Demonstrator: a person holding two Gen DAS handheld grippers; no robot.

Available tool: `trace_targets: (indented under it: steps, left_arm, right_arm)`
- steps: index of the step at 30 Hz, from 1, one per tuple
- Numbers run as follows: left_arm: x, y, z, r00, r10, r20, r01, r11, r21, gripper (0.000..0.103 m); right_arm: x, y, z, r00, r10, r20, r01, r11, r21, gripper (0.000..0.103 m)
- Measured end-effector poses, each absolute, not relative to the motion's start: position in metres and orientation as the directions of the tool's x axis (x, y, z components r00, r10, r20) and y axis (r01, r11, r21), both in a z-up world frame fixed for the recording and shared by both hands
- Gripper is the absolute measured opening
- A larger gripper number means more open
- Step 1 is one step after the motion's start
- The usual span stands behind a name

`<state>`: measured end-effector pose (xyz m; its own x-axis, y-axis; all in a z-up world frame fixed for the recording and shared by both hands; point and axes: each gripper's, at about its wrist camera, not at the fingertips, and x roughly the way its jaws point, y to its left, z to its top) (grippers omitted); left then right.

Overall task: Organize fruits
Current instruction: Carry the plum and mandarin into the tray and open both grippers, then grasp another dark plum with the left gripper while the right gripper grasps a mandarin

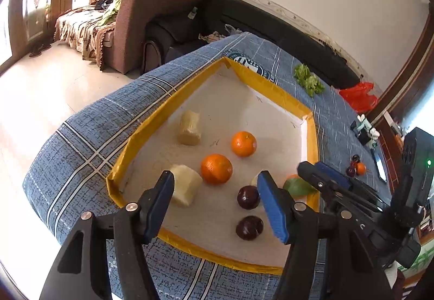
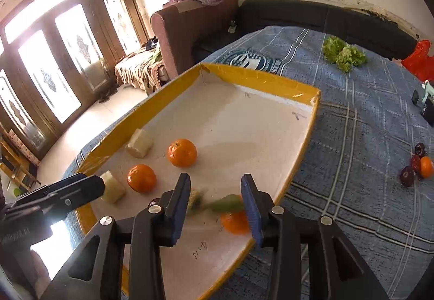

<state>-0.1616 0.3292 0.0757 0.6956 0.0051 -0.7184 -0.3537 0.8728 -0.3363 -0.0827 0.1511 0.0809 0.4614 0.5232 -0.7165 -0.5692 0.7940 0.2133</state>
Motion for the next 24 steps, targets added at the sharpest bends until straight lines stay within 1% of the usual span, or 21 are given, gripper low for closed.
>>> trace_targets:
  steps: [1,3,6,10,16,18,21,24]
  left_arm:
    - [-0.163,0.329,0.079,0.701,0.003,-0.713,-0.354,0.870,-0.344,0.065]
    - [-0.166,0.324,0.084,0.709,-0.005,-0.705,-0.343,0.871,-0.351,0.067]
    - [-0.164,0.310,0.089,0.715,-0.018,-0.699,-0.311,0.887,-0.342,0.068]
    - [-0.159,0.283,0.093,0.712,-0.055,-0.700,-0.248,0.913,-0.323,0.068]
    - [-0.141,0.230,0.103,0.706,-0.124,-0.698,-0.128,0.946,-0.297,0.069]
    - [-0.128,0.210,0.105,0.694,-0.169,-0.700,-0.072,0.951,-0.300,0.071]
    - [-0.108,0.181,0.107,0.665,-0.231,-0.710,-0.001,0.951,-0.310,0.071]
    - [-0.091,0.158,0.108,0.642,-0.259,-0.722,0.040,0.951,-0.307,0.071]
  right_arm:
    - [-0.084,0.145,0.085,0.474,0.522,-0.709,-0.562,0.799,0.213,0.049]
    - [-0.085,0.130,0.090,0.495,0.516,-0.699,-0.543,0.812,0.214,0.052]
    - [-0.086,0.099,0.095,0.529,0.494,-0.690,-0.505,0.837,0.212,0.052]
    - [-0.079,0.042,0.098,0.584,0.434,-0.686,-0.411,0.887,0.211,0.052]
    - [-0.064,-0.070,0.095,0.658,0.267,-0.704,-0.193,0.964,0.186,0.052]
    - [-0.057,-0.107,0.094,0.672,0.216,-0.708,-0.110,0.975,0.194,0.052]
    - [-0.044,-0.141,0.091,0.679,0.189,-0.709,-0.039,0.974,0.222,0.052]
    - [-0.023,-0.153,0.087,0.673,0.203,-0.711,-0.022,0.967,0.256,0.052]
